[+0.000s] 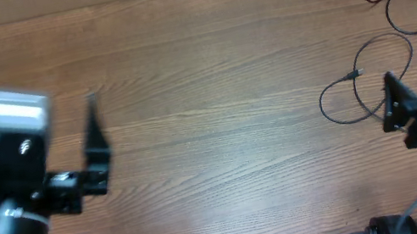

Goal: Untangle cables

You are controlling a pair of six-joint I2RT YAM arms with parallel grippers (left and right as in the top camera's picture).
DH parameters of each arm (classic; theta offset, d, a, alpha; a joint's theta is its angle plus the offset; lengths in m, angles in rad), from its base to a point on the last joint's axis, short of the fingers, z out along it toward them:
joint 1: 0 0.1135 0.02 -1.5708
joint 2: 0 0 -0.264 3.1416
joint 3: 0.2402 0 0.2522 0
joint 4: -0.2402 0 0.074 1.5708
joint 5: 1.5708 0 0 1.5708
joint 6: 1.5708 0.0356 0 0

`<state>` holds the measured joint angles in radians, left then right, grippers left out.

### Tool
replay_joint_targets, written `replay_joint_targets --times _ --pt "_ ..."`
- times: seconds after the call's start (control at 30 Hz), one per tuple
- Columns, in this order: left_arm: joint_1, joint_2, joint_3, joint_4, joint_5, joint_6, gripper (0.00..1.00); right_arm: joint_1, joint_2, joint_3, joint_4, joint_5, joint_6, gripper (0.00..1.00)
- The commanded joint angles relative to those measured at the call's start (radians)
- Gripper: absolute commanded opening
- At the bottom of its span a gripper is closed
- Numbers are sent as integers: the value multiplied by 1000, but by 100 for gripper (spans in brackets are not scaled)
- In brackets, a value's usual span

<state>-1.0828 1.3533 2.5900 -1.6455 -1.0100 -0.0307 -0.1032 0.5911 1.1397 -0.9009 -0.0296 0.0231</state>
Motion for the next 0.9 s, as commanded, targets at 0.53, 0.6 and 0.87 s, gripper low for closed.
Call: replay_joint_targets --times 0.53,0.6,0.87 --pt "-16 83 -153 -40 -170 -361 100 88 40 -137 24 18 59 100" --pt "-16 84 -153 -41 -180 -357 100 98 40 -137 24 18 59 100" --pt "-15 84 -153 -41 -255 -262 100 96 40 -137 56 37 59 100"
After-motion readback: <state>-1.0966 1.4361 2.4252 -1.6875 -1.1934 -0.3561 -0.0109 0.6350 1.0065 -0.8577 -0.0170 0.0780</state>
